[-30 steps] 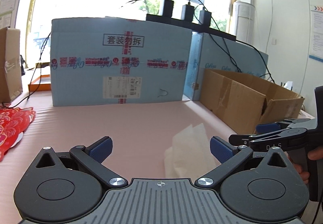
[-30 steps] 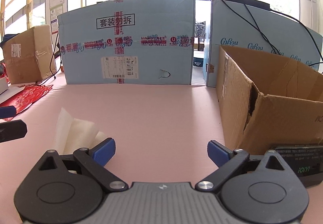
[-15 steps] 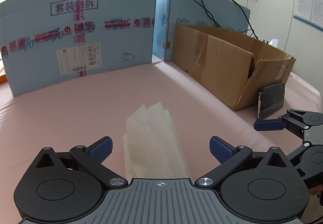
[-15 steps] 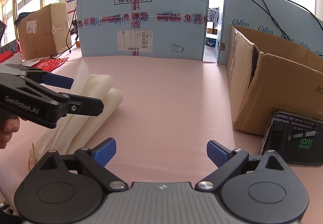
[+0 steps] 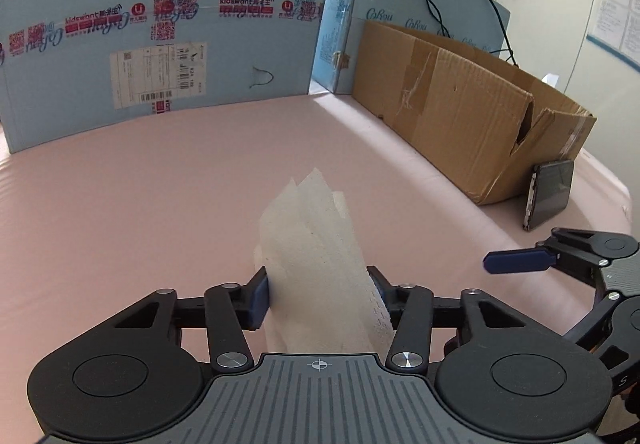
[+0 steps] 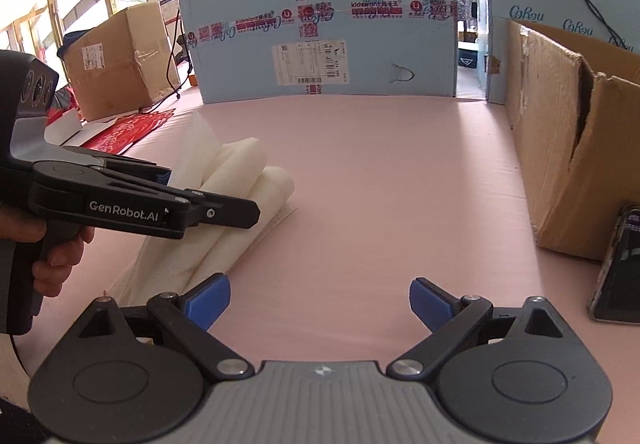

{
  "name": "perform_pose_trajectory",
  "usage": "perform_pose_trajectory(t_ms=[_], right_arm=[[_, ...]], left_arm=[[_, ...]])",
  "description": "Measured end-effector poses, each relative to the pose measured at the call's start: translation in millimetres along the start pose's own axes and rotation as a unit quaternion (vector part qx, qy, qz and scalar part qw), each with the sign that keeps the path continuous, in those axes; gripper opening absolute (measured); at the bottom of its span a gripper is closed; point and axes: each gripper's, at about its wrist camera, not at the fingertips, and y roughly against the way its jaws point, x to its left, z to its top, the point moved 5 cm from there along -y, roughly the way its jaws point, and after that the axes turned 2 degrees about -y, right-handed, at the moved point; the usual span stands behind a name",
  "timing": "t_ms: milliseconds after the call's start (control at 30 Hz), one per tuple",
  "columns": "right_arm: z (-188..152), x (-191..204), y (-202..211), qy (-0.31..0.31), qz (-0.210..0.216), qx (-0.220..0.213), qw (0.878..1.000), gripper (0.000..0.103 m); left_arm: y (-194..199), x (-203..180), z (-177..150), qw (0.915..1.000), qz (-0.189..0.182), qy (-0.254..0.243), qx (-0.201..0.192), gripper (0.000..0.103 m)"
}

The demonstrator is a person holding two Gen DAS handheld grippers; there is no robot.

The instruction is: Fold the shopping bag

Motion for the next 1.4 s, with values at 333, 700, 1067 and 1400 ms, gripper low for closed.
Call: perform_pose_trajectory(t_ms=[333,700,1067,1400], right_arm=[[25,7,-17,-0.036,0.060,-0.018,0.997,0.098],[39,16,-45,-0.059,0.118,0.004,0.991,0.098],[58,29,-80,-0.111,0.176,0.035,0.978,0.098],[57,44,-104,-0.122,0.178,0.060,0.975,0.024]], left_arm=[[35,24,39,0.9872,-0.055,0.027,-0.147,0.023],[76,69,27,0.9795,0.035,0.043,-0.193,0.023],[107,97,-4,0.9700,0.107,0.074,-0.206,0.022],[129,103,-26,0.9633,0.115,0.097,-0.222,0.022]])
